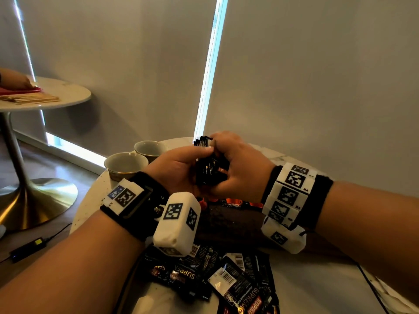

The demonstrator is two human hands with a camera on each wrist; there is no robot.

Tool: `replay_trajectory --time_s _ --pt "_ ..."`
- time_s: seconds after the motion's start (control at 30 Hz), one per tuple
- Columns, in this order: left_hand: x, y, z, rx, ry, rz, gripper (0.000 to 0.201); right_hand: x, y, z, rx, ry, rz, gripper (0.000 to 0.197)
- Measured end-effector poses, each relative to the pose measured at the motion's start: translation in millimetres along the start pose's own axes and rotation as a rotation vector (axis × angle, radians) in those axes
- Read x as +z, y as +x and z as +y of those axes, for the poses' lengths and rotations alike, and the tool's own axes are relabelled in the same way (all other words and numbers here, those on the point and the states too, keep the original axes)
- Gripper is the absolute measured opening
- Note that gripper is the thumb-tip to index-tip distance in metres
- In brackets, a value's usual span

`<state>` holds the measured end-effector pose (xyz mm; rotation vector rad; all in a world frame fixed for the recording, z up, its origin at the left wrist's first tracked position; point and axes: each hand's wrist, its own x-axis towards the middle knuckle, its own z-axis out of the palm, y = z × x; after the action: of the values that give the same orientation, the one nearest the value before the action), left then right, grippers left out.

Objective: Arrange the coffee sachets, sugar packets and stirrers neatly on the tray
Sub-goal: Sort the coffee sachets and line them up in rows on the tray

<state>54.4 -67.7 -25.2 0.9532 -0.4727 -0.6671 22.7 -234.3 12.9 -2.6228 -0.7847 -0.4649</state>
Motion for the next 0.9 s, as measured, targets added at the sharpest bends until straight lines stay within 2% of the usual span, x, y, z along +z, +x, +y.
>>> replay_trajectory --time_s 0.1,0.23,0.37,0.47,0.53,0.6,0.67,0.73,0.83,0.9 --pt "-1 3 3 0.019 -0.02 0.074 0.032 -3 -2 1 0.0 0.046 -0.03 0.057" --pt "-7 4 5 0.039 -0.065 0.17 0.058 -13 -10 6 0.043 0.104 -0.009 0.057" --pt "-9 7 8 -0.001 -0.072 0.227 0.049 -15 -12 13 0.042 0.028 0.052 0.048" --pt "-9 8 9 -0.035 -0.01 0.255 0.031 -16 -12 20 0.002 -0.008 0.103 0.033" --pt "-6 6 10 -0.079 0.009 0.258 0.033 -16 -11 21 -0.026 -0.038 0.118 0.025" --pt "-4 4 10 -0.092 0.012 0.264 0.043 -15 -9 21 -0.011 -0.044 0.137 0.022" --pt "-8 4 11 -0.076 -0.043 0.286 0.046 -14 -7 23 0.091 -0.015 0.197 0.017" --pt "-12 3 13 -0.056 -0.112 0.317 0.037 -15 -4 28 0.249 0.075 0.224 0.014" --pt "-16 2 18 -0.023 -0.097 0.39 0.026 -15 4 37 0.505 0.227 0.161 0.02" --pt "-17 1 18 0.019 -0.058 0.456 0.02 -11 7 41 0.667 0.204 0.082 0.03"
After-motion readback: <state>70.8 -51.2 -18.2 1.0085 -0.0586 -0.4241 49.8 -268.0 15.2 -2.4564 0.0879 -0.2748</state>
